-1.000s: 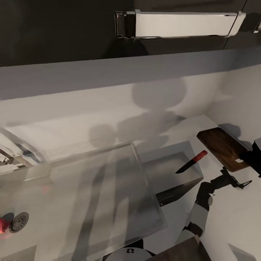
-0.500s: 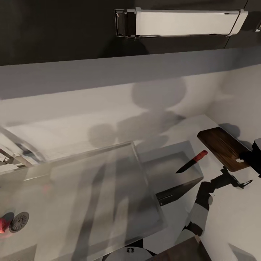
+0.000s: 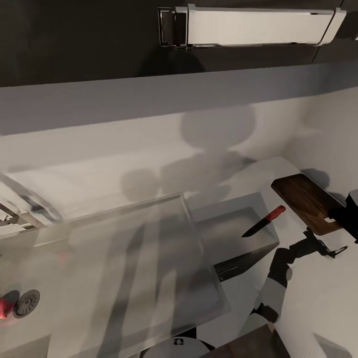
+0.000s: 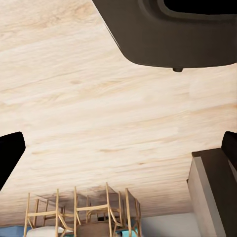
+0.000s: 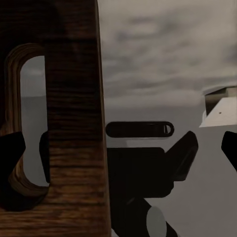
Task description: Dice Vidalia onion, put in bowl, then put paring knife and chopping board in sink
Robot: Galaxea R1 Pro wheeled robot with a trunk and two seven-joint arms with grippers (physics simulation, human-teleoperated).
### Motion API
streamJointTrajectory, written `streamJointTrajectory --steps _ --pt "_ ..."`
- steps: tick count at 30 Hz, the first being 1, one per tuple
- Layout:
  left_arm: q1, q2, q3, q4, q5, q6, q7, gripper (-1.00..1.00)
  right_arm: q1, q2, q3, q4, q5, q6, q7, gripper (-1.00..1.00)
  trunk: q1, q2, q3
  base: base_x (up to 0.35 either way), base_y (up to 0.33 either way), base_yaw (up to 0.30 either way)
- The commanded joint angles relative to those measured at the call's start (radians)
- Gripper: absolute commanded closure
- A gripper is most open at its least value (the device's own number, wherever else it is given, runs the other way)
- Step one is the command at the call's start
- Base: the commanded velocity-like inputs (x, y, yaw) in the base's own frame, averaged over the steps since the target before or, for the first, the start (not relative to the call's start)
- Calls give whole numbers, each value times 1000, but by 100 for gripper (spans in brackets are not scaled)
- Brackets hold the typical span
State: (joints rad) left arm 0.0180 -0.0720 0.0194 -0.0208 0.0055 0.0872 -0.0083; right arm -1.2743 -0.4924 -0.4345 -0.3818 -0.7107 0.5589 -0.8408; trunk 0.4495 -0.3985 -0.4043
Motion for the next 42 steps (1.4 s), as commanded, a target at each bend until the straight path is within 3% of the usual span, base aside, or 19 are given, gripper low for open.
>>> streamJointTrajectory --steps 1,38,39,42 --pt "0 0 2 -2 1 5 -1 -100 0 0 -1 -2 -6 4 -6 -100 1 -2 -1 0 0 3" --pt "0 -2 2 -2 1 3 -1 -100 -1 0 -1 -2 -6 4 -6 -100 1 -2 -6 0 0 0" --pt "0 -3 2 -2 1 3 -1 -100 -1 0 -1 -2 -6 4 -6 100 1 -2 -6 0 0 0" --pt "0 -5 2 -2 1 3 -1 -100 0 0 -1 -2 -6 4 -6 100 1 -2 -6 0 0 0"
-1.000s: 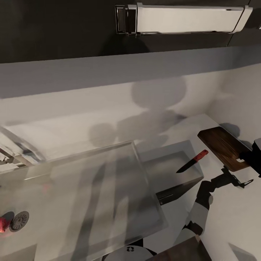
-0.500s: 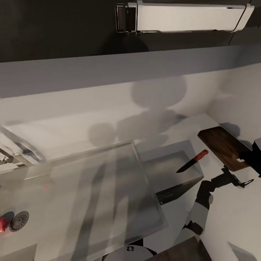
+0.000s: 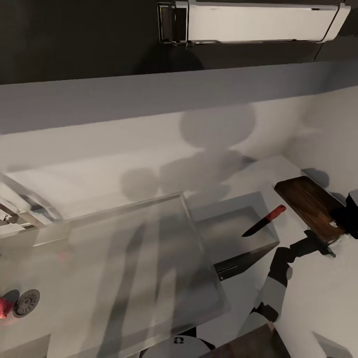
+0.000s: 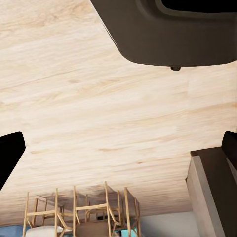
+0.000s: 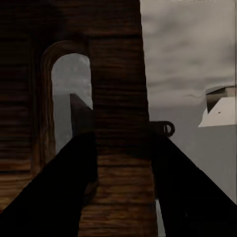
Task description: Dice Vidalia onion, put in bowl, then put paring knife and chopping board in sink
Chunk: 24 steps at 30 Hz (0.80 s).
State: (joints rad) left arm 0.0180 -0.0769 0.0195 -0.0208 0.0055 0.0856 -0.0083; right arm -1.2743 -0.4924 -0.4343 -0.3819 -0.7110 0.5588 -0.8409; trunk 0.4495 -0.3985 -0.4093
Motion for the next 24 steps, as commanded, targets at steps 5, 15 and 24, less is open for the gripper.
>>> streamJointTrajectory --steps 5,15,24 --pt "0 -1 2 -2 1 5 -1 -100 0 0 -2 -2 -5 4 -6 100 1 -2 -1 0 0 0" --pt "0 -1 2 -2 1 5 -1 -100 0 0 -3 -2 -5 4 -6 100 1 -2 -1 0 0 0" --pt "0 -14 2 -2 1 4 -1 -100 0 0 -2 -2 -5 5 -6 100 1 -2 7 0 0 0"
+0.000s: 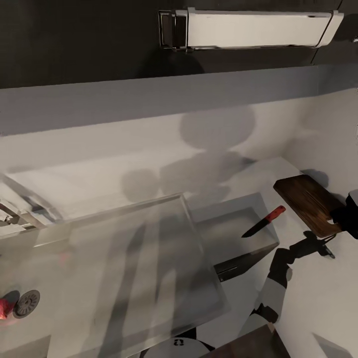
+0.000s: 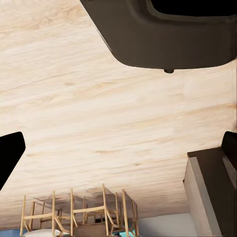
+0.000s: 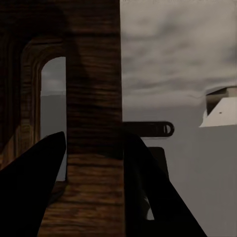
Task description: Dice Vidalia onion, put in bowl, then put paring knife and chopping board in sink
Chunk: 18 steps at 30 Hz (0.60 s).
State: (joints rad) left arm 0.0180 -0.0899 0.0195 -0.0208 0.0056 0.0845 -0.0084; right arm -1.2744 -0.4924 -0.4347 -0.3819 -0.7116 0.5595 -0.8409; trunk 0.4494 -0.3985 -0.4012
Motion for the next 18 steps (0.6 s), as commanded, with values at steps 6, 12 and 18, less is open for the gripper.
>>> streamJointTrajectory --steps 6,12,18 --pt "0 -3 2 -2 0 4 -1 -100 0 0 -1 -2 -5 5 -6 100 1 -1 8 0 0 0" --pt "0 -4 2 -2 0 3 -1 -100 0 0 -1 -2 -5 5 -6 100 1 -1 18 0 0 0" --pt "0 -4 2 -2 0 3 -1 -100 -1 0 -1 -2 -5 5 -7 100 1 -1 27 0 0 0"
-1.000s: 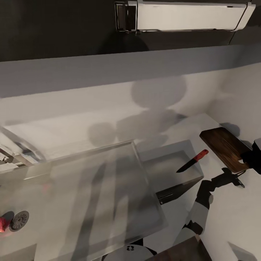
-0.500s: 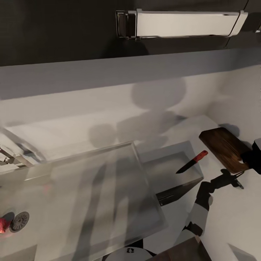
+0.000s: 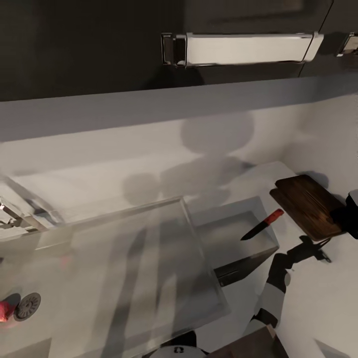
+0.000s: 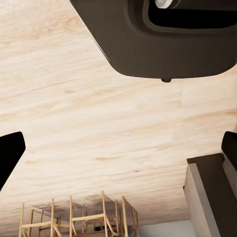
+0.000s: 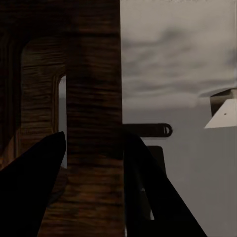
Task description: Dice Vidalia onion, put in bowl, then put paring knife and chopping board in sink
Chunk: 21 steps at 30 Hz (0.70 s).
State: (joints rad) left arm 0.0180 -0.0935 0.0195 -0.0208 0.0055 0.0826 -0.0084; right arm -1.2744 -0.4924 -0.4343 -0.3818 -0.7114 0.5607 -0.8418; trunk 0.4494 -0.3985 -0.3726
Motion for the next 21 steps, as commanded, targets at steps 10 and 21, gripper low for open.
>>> streamJointTrajectory --steps 10,21 --pt "0 0 2 -2 1 5 -1 -100 0 0 -1 -2 -5 4 -6 100 1 -1 15 0 0 0" --pt "0 0 2 -2 1 5 -1 -100 0 0 -1 -2 -5 4 -6 100 1 -1 32 -6 0 0"
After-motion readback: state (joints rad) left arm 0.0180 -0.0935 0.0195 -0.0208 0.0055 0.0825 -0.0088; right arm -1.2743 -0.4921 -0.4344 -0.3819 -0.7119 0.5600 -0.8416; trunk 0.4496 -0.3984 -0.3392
